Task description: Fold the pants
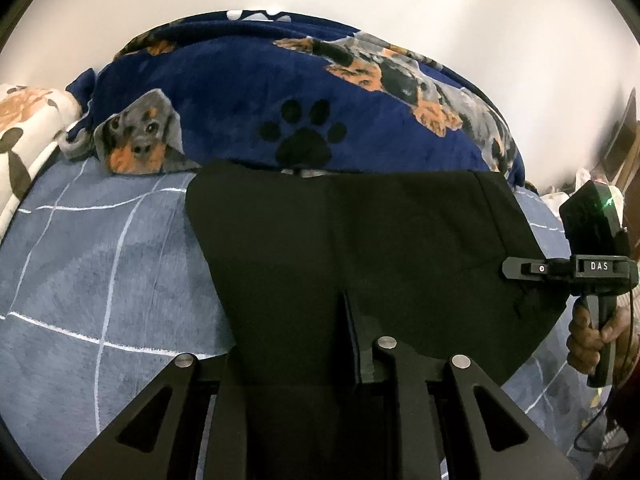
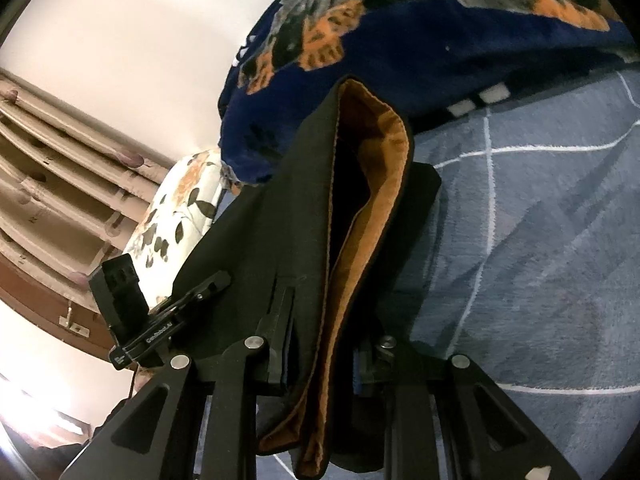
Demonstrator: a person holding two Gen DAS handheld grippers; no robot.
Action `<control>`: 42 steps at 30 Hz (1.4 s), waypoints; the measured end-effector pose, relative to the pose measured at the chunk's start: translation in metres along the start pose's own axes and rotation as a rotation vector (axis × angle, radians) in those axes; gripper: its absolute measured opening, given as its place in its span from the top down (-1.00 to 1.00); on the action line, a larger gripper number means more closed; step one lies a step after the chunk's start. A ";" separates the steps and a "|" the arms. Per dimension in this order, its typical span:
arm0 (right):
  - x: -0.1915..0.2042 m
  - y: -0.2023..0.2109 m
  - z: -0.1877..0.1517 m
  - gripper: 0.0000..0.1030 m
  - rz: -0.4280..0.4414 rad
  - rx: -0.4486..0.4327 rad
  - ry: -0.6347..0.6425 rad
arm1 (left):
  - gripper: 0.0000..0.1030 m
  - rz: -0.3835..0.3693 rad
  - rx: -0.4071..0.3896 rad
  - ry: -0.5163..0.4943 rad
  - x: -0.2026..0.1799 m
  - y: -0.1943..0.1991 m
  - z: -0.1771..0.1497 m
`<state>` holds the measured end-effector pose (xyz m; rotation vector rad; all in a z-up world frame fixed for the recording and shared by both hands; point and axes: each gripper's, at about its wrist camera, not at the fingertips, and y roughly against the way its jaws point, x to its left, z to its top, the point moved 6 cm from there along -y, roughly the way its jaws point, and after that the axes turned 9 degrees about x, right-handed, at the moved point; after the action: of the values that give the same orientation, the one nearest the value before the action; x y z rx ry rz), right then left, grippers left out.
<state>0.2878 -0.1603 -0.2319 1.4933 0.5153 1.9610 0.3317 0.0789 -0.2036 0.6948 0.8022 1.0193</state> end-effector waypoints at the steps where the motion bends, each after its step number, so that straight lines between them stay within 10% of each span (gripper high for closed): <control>1: -0.001 -0.001 0.000 0.60 -0.013 0.000 0.003 | 0.57 -0.002 0.001 0.006 0.002 -0.001 -0.001; 15: 0.001 -0.012 -0.006 0.46 -0.235 -0.094 0.088 | 0.07 0.075 -0.023 0.050 0.013 -0.010 -0.012; 42: 0.009 -0.018 -0.006 0.07 -0.525 -0.194 0.159 | -0.09 0.181 -0.028 0.019 0.011 -0.011 -0.012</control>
<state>0.2844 -0.1408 -0.2389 0.9639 0.6838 1.6603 0.3297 0.0862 -0.2218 0.7440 0.7500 1.2001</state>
